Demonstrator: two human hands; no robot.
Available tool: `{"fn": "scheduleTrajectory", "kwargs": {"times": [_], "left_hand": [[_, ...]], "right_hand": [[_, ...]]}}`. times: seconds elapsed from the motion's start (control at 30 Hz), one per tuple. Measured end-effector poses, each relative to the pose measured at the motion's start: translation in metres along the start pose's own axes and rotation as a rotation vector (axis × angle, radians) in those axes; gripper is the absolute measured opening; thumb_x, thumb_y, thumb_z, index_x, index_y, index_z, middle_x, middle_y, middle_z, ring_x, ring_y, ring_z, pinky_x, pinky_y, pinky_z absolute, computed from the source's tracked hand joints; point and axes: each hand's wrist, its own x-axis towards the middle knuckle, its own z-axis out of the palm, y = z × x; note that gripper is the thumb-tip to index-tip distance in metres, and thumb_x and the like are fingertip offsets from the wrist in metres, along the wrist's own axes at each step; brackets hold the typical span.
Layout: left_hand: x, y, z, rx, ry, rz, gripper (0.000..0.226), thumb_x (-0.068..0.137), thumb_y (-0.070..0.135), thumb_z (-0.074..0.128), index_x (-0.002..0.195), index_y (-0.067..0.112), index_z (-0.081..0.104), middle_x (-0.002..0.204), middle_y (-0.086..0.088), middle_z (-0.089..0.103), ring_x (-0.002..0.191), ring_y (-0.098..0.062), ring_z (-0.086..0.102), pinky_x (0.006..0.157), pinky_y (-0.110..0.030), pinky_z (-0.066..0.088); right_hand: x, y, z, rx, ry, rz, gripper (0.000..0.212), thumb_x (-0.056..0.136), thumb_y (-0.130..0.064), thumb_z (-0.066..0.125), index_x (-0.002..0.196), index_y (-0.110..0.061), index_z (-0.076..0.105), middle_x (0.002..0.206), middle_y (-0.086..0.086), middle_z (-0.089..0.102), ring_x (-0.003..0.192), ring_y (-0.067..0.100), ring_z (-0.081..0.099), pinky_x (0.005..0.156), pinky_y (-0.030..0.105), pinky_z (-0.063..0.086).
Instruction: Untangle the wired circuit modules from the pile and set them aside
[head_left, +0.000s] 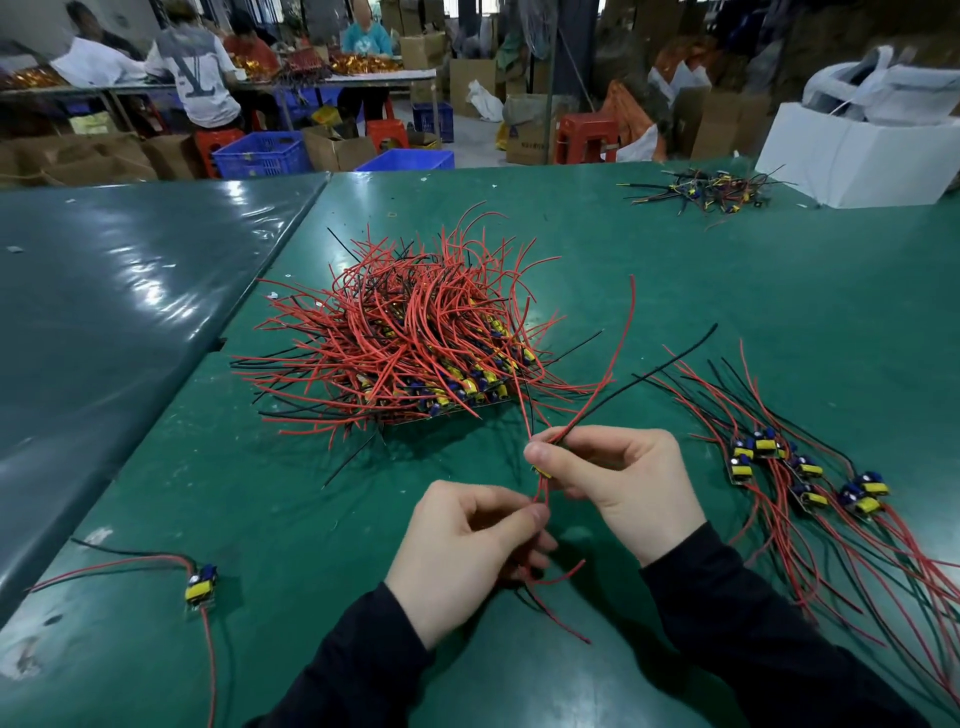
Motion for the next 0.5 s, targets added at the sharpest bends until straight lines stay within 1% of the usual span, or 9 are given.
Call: {"fn": "scheduleTrajectory", "kwargs": {"times": [0.1, 0.17, 0.27, 0.3, 0.4, 0.5], "left_hand": [[-0.0001, -0.0009, -0.0003, 0.031, 0.002, 0.077, 0.013, 0.087, 0.003, 0.061, 0.077, 0.002, 0.069, 0.059, -0.011, 0.068, 0.049, -0.017, 0.064, 0.054, -0.026, 0.053], [-0.0002, -0.0025, 0.0003, 0.023, 0.014, 0.075, 0.018, 0.089, 0.001, 0.059, 0.074, 0.004, 0.067, 0.057, -0.012, 0.067, 0.048, -0.020, 0.064, 0.048, -0.023, 0.051], [-0.0001, -0.0063, 0.0040, 0.036, 0.031, 0.050, 0.026, 0.094, 0.001, 0.052, 0.071, 0.006, 0.061, 0.056, -0.014, 0.064, 0.049, -0.025, 0.065, 0.045, -0.021, 0.046], [0.0002, -0.0072, 0.0051, 0.050, 0.034, 0.045, 0.026, 0.095, 0.002, 0.049, 0.071, 0.005, 0.059, 0.056, -0.014, 0.063, 0.048, -0.026, 0.065, 0.044, -0.021, 0.046], [0.0013, -0.0061, 0.0022, 0.037, 0.021, 0.009, 0.027, 0.097, 0.003, 0.046, 0.072, 0.004, 0.056, 0.053, -0.015, 0.061, 0.044, -0.026, 0.062, 0.043, -0.021, 0.045], [0.0022, -0.0038, -0.0014, 0.033, -0.006, 0.011, 0.026, 0.096, 0.007, 0.049, 0.073, 0.006, 0.061, 0.053, -0.012, 0.062, 0.044, -0.022, 0.058, 0.045, -0.023, 0.048]], "right_hand": [[-0.0002, 0.0023, 0.0021, 0.006, -0.018, -0.004, 0.026, 0.050, -0.041, 0.078, 0.068, -0.023, 0.077, 0.059, 0.001, 0.067, 0.051, 0.005, 0.058, 0.049, 0.015, 0.045], [0.0000, 0.0037, 0.0032, 0.008, -0.024, 0.003, 0.022, 0.052, -0.038, 0.078, 0.067, -0.022, 0.077, 0.058, 0.001, 0.066, 0.050, 0.006, 0.058, 0.048, 0.016, 0.046], [0.0003, 0.0042, 0.0035, 0.032, -0.034, 0.034, 0.009, 0.061, -0.027, 0.080, 0.065, -0.020, 0.077, 0.055, 0.002, 0.065, 0.048, 0.008, 0.059, 0.046, 0.017, 0.046], [0.0002, 0.0042, 0.0035, 0.042, -0.032, 0.046, 0.008, 0.060, -0.026, 0.079, 0.064, -0.019, 0.076, 0.055, 0.002, 0.066, 0.048, 0.009, 0.060, 0.045, 0.017, 0.045], [-0.0008, 0.0030, 0.0043, 0.061, -0.019, 0.069, 0.020, 0.052, -0.035, 0.077, 0.060, -0.016, 0.074, 0.056, 0.003, 0.067, 0.048, 0.012, 0.064, 0.043, 0.016, 0.043], [-0.0008, 0.0018, 0.0042, 0.086, -0.018, 0.072, 0.022, 0.052, -0.034, 0.077, 0.061, -0.014, 0.074, 0.058, 0.002, 0.068, 0.047, 0.011, 0.063, 0.043, 0.016, 0.044]]}}
